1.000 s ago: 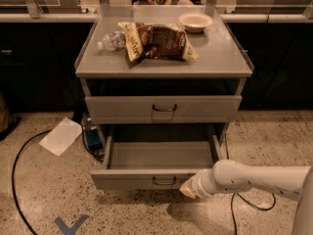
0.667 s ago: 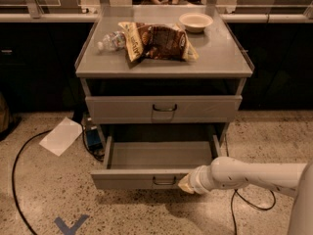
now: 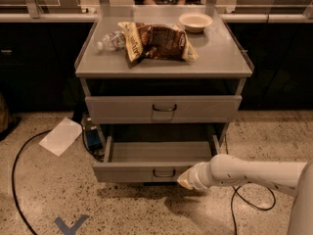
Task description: Close middle drawer
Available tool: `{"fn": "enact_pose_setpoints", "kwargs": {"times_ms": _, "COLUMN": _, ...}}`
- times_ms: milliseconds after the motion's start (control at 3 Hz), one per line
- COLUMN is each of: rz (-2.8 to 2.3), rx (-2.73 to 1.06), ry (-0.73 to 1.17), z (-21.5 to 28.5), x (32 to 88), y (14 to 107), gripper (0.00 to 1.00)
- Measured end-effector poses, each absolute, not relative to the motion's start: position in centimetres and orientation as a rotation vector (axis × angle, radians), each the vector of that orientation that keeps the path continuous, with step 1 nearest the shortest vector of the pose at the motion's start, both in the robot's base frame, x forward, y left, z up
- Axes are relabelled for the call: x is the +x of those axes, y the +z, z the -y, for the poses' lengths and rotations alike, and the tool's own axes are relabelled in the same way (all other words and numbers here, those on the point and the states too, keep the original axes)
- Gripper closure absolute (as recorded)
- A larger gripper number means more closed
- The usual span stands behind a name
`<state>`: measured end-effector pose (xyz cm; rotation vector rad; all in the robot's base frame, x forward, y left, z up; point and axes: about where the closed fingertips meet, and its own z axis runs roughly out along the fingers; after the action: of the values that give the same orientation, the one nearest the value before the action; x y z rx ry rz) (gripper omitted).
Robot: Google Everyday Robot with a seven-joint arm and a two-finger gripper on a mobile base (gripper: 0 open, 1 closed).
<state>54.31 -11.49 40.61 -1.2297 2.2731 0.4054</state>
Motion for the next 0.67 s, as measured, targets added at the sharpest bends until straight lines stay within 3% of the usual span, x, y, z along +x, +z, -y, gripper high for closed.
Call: {"fn": "enact_pose_setpoints", "kwargs": {"times_ms": 667, "rz": -2.240, "rx": -1.162, "ry": 0.366, "z": 11.6, "x": 60.1, "y": 39.1, "gripper": 1.00}}
